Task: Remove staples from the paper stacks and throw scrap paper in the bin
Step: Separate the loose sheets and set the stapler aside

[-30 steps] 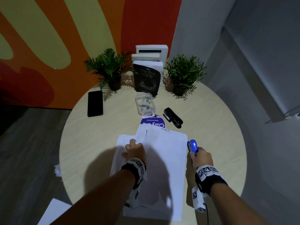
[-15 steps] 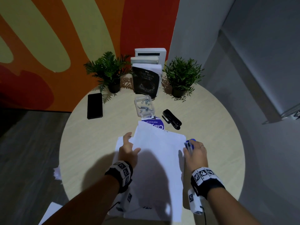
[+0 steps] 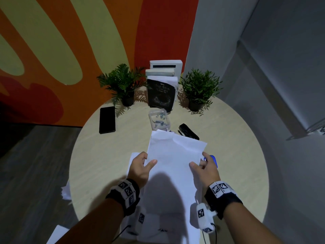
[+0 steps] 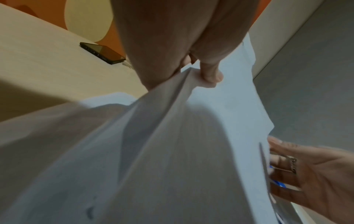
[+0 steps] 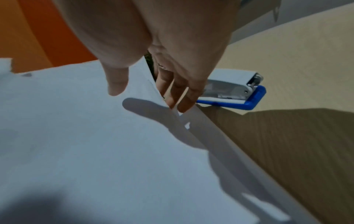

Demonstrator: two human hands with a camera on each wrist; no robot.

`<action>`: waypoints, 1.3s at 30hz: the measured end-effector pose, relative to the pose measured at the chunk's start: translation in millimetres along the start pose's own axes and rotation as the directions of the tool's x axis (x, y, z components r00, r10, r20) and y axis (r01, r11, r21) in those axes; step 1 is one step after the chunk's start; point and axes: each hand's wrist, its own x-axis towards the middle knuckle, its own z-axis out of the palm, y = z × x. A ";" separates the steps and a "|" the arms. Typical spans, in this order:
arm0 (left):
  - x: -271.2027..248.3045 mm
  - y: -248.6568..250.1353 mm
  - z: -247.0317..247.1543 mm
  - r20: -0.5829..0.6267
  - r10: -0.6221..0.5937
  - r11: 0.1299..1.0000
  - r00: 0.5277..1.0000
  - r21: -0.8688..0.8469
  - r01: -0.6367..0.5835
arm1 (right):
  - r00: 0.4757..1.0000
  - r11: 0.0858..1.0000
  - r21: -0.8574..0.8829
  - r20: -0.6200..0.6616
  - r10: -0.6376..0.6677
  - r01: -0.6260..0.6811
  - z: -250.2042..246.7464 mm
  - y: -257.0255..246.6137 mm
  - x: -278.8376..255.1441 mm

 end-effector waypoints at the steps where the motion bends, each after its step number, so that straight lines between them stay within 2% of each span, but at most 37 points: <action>1: 3.0 -1.0 -0.6 -0.024 -0.012 0.999 1.000 -0.041 0.011 | 1.000 0.999 -0.025 -0.014 -0.027 0.027 -3.0 -0.5 4.1; 4: 10.7 1.3 -4.4 -0.050 -0.091 0.992 0.995 -0.096 0.086 | 0.995 0.995 -0.035 -0.016 -0.094 0.094 -13.1 -3.2 11.0; 8: 12.6 14.0 -3.3 -0.010 -0.041 0.991 0.999 -0.126 0.039 | 0.992 0.992 0.037 0.019 -0.121 0.120 -16.6 -9.5 8.6; 14: 13.6 15.3 -2.9 0.008 -0.044 0.990 0.999 -0.133 0.044 | 0.995 0.991 0.093 0.001 -0.101 0.100 -16.5 -11.9 5.1; 19: 15.6 13.5 -3.2 0.111 -0.046 0.982 0.993 -0.176 0.066 | 0.996 0.993 0.074 0.000 -0.093 0.093 -18.7 -17.3 0.4; 23: 17.7 20.3 -0.4 0.172 -0.063 0.964 0.983 -0.243 0.105 | 0.991 0.988 0.072 -0.010 -0.136 0.136 -17.8 -26.1 -2.7; 30: 29.1 27.4 2.9 0.071 -0.001 0.971 0.997 -0.236 0.018 | 0.985 0.981 0.087 -0.009 -0.173 0.173 -19.0 -35.6 1.1; 39: 33.7 26.8 7.6 -0.132 0.058 0.996 0.990 0.074 -0.049 | 0.995 0.992 0.080 -0.032 -0.099 0.101 -13.7 -28.5 4.6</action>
